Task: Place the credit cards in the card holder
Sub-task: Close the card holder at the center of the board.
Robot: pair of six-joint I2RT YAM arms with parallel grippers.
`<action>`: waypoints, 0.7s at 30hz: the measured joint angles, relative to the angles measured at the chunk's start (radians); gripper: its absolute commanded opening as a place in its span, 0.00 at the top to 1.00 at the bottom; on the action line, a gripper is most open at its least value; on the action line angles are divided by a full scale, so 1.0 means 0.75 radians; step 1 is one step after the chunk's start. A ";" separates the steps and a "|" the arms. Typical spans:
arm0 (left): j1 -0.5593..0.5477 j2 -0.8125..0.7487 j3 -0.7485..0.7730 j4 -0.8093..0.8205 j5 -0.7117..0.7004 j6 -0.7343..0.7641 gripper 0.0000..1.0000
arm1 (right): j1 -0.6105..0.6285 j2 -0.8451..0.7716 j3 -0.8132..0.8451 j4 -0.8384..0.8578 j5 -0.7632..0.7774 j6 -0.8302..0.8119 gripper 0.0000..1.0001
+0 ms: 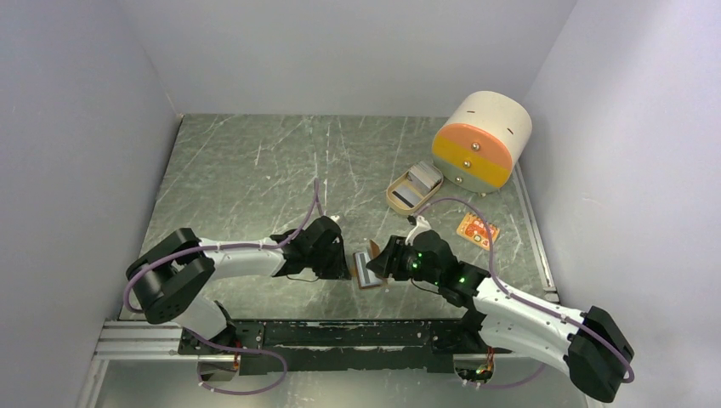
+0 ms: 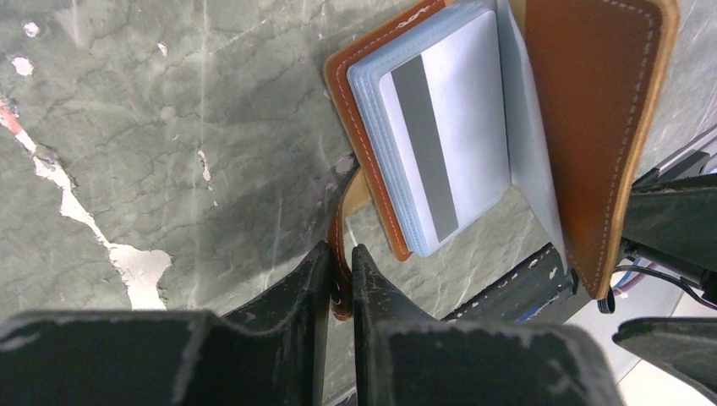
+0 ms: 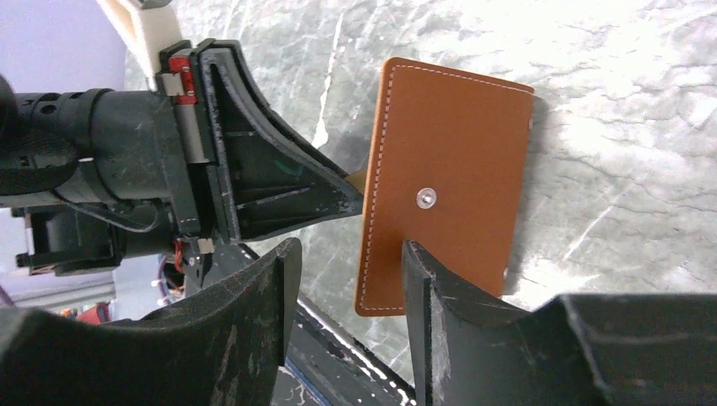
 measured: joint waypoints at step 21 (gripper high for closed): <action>0.051 -0.046 -0.054 0.087 0.103 -0.031 0.83 | -0.001 -0.124 -0.011 -0.030 0.055 -0.034 0.72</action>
